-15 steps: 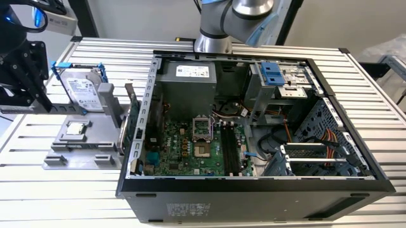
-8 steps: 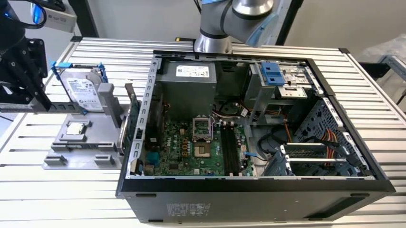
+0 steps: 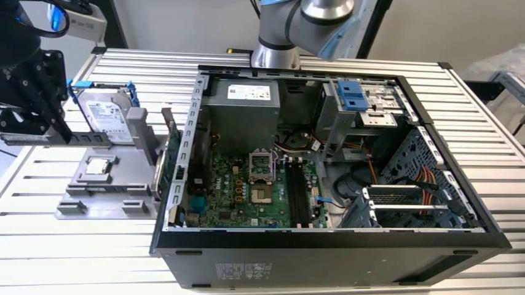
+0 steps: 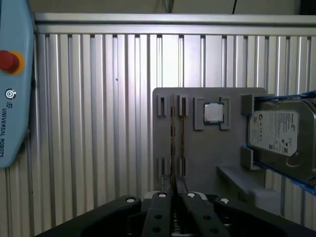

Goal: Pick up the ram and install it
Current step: 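Pick up the ram and move it above insertion slot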

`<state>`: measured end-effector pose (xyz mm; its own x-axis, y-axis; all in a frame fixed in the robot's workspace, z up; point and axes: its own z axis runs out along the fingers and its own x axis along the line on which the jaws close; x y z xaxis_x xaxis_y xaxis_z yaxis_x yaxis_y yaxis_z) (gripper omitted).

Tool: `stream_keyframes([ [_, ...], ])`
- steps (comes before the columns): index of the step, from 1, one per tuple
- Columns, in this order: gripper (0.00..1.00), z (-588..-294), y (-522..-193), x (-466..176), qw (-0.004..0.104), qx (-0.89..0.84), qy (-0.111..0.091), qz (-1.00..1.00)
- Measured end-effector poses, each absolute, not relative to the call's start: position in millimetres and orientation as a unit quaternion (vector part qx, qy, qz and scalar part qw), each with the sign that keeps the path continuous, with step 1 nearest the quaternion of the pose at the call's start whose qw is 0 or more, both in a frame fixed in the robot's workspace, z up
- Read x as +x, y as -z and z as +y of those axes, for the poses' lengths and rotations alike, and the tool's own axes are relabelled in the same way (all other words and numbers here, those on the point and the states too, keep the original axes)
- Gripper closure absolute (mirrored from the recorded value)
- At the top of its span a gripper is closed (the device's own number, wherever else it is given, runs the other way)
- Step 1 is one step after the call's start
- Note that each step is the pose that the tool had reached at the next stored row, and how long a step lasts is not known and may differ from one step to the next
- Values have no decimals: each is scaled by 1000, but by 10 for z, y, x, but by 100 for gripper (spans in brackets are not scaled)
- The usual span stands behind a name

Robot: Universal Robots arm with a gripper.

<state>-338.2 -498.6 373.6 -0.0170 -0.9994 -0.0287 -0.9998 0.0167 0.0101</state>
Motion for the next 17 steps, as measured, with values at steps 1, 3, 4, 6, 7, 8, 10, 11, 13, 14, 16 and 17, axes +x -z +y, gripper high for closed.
stream_keyframes([
  [1, 100, -4986, -3735, -3366, 7, -701, -14, 713],
  [3, 100, -4986, -3736, -3337, 7, -701, -14, 713],
  [4, 100, -4986, -3736, -3322, 7, -701, -14, 713],
  [6, 100, -4985, -3735, -3296, 7, -702, -14, 712],
  [7, 100, -4984, -3735, -3286, 7, -702, -14, 712],
  [8, 100, -4981, -3735, -3277, 7, -702, -14, 712],
  [10, 100, -4975, -3736, -3257, 7, -703, -14, 711],
  [11, 100, -4970, -3735, -3249, 7, -704, -14, 710],
  [13, 100, -4964, -3735, -3225, 7, -705, -14, 709],
  [14, 100, -4961, -3735, -3205, 7, -706, -14, 708],
  [16, 100, -4955, -3735, -3154, 7, -707, -14, 707],
  [17, 100, -4954, -3735, -3136, 7, -708, -14, 706],
])
